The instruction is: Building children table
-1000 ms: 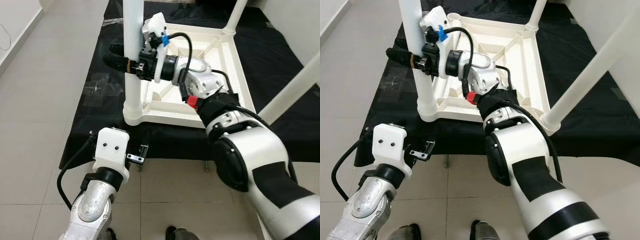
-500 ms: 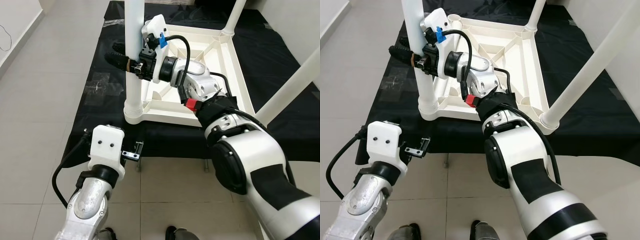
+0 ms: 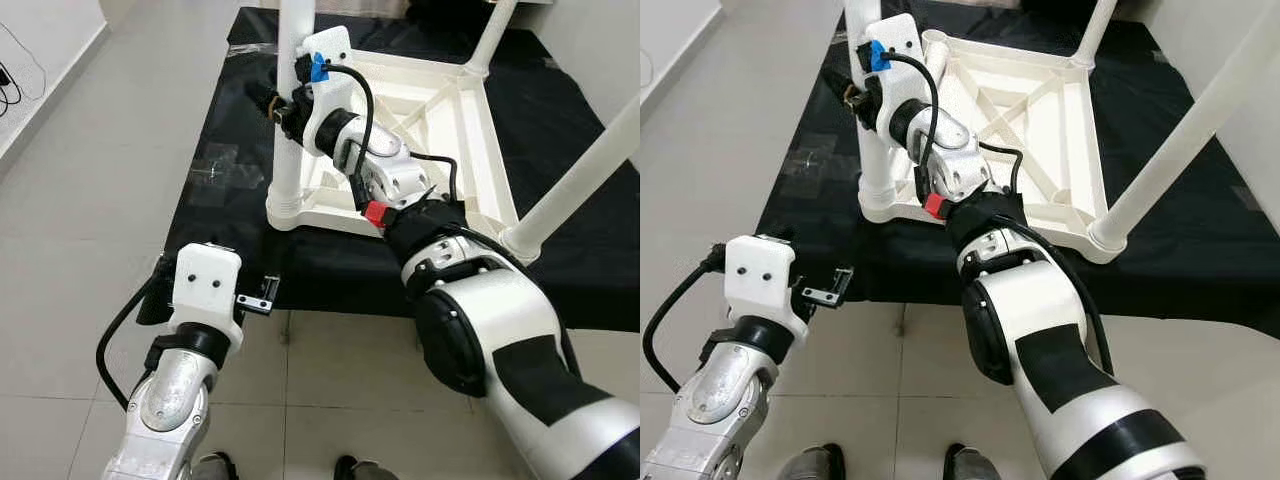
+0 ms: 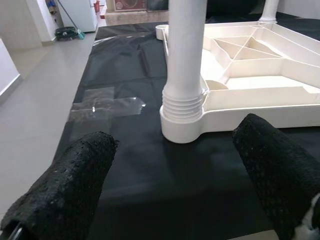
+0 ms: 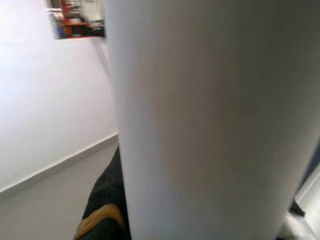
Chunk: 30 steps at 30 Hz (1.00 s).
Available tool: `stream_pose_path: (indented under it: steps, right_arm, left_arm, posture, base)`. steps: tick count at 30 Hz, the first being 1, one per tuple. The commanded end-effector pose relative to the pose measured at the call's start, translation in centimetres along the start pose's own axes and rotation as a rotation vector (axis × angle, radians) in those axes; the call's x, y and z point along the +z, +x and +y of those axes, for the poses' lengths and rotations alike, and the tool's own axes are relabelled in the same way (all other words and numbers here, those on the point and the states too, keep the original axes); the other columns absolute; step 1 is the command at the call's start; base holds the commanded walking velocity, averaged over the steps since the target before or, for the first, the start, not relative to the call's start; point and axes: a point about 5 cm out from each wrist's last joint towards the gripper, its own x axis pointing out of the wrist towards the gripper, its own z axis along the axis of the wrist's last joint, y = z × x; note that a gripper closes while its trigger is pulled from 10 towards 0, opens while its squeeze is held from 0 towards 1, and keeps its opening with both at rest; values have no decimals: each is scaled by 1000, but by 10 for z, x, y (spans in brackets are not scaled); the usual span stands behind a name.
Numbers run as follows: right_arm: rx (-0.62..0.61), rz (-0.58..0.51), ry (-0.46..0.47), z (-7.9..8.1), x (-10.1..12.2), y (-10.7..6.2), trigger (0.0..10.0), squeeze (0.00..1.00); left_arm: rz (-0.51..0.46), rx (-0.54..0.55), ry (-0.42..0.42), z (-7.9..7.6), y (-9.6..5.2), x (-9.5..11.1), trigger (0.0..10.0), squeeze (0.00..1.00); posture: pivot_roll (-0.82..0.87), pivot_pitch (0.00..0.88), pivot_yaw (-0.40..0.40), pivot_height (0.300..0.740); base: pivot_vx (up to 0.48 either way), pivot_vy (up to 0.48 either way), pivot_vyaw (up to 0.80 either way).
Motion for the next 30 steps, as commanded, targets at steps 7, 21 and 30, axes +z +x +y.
stream_pose_path:
  steps: [7, 21, 30]
  right_arm:
    - [-485, 291, 42, -37, -66, -29, 10000, 0]
    - [-1126, 217, 173, -51, -69, -54, 10000, 0]
    - [-1463, 306, 157, -43, -73, -65, 10000, 0]
  left_arm:
    - [7, -4, 14, 2, 2, -3, 10000, 0]
    - [3, -7, 18, 2, 4, -3, 10000, 0]
    - [0, -14, 22, 3, 6, -4, 10000, 0]
  posture:
    - [98, 253, -109, 740]
    - [113, 249, -99, 740]
    - [122, 248, -92, 740]
  base:
    - [0, 0, 0]
    - [0, 0, 0]
    - [0, 0, 0]
